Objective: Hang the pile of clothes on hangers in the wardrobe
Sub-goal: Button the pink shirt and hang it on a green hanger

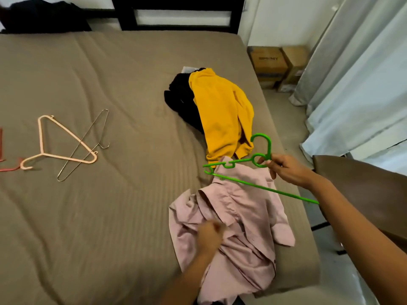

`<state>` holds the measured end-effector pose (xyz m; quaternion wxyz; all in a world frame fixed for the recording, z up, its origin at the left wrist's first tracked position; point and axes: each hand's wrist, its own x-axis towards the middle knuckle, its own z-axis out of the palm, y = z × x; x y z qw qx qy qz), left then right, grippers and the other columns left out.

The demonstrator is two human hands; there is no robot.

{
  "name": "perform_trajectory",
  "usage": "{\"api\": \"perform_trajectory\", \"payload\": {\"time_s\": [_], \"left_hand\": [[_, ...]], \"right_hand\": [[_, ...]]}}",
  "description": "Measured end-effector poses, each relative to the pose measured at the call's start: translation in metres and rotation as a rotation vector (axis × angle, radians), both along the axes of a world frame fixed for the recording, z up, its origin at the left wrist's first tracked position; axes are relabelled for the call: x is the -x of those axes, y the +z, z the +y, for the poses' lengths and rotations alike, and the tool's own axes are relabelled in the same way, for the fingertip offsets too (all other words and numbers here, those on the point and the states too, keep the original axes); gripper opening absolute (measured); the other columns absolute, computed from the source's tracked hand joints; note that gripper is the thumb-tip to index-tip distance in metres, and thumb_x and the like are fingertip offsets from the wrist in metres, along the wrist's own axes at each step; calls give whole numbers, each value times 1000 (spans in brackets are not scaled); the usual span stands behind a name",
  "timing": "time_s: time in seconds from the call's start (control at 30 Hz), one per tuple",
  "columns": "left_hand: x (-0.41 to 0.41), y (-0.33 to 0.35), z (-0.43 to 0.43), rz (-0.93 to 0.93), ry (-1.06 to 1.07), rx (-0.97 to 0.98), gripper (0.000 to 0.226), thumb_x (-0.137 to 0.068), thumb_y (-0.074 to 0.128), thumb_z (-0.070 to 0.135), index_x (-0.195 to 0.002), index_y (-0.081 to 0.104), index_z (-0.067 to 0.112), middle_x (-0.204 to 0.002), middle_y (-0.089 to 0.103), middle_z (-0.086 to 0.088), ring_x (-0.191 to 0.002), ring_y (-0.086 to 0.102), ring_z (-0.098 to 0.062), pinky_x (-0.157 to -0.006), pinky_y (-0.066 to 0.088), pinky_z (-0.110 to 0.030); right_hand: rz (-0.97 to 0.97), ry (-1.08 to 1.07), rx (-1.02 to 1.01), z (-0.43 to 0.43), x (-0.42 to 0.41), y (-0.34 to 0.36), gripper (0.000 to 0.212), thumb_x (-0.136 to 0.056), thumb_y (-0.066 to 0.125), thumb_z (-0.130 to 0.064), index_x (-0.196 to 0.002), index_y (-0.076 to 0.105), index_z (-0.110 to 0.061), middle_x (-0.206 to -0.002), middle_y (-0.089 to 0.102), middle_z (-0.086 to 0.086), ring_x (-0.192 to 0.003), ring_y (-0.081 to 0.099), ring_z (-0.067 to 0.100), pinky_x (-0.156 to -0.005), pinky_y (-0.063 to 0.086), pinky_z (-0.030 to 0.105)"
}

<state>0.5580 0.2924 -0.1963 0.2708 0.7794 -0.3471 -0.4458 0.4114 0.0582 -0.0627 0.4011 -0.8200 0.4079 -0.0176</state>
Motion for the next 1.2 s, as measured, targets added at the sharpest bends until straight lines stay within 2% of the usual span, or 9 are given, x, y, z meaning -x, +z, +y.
{"api": "perform_trajectory", "payload": {"time_s": [0.07,0.23,0.43,0.57,0.7,0.8,0.97,1.07,1.2], "left_hand": [[-36,-8,-12,-136,279,62,54,-72,56,46,-90,62,-3,-88,65,-19,-86,60,-30,-79,44,-32],[-64,-17,-44,-119,187,-68,56,-75,75,36,-111,54,-1,-108,64,-18,-104,60,-33,-81,44,-34],[-68,-32,-54,-88,126,-94,63,-72,44,44,-118,60,5,-113,65,-21,-108,59,-37,-81,43,-34],[-75,-16,-69,-155,200,42,26,-95,49,16,-91,61,-7,-91,64,-31,-87,59,-43,-61,28,-33],[-91,21,-91,-155,128,184,39,-92,53,25,-59,47,6,-64,52,-30,-61,49,-34,-55,16,-33],[-102,47,-106,-101,65,219,44,-86,54,32,-52,32,16,-49,29,-6,-52,30,-18,-48,15,-30],[-110,88,-112,140,-7,218,35,-85,58,36,-66,54,7,-59,37,-8,-55,34,-15,-55,26,-30],[-113,114,-111,91,-41,226,31,-93,56,22,-65,54,8,-52,38,0,-46,32,-11,-48,26,-27],[-106,148,-104,288,-75,210,20,-95,54,12,-99,65,-5,-79,62,-2,-71,54,-9,-64,47,-21]], "right_hand": [[11,15,-48,2,5,4,21,-99,43,-21,-105,63,-24,-59,61,-4,-51,52,-1,-53,37,10],[42,31,-121,8,15,12,24,-98,46,-22,-81,63,-24,-57,62,0,-49,47,4,-52,38,19],[73,-10,-249,22,30,-2,21,-99,46,-25,-92,66,-26,-57,61,-2,-51,44,12,-49,36,24],[106,-19,-191,30,26,-9,21,-99,45,-23,-94,65,-16,-58,62,-2,-51,47,1,-55,37,16],[65,-35,-284,32,14,-9,25,-99,45,-24,-103,63,-8,-56,60,-3,-48,40,13,-48,34,27],[34,-3,-359,37,-2,-4,22,-99,46,-26,-96,66,-19,-59,60,2,-42,34,9,-42,29,22],[-36,-53,-92,50,-29,-7,31,-99,46,-22,-69,52,-27,-65,64,13,-52,48,6,-59,37,24],[-110,43,-222,59,-34,-5,29,-98,49,-18,-73,58,-6,-60,59,4,-49,48,-2,-55,34,12],[-271,61,-197,67,-51,-5,27,-97,50,-17,-83,63,3,-66,60,0,-60,50,3,-61,38,19]]}}
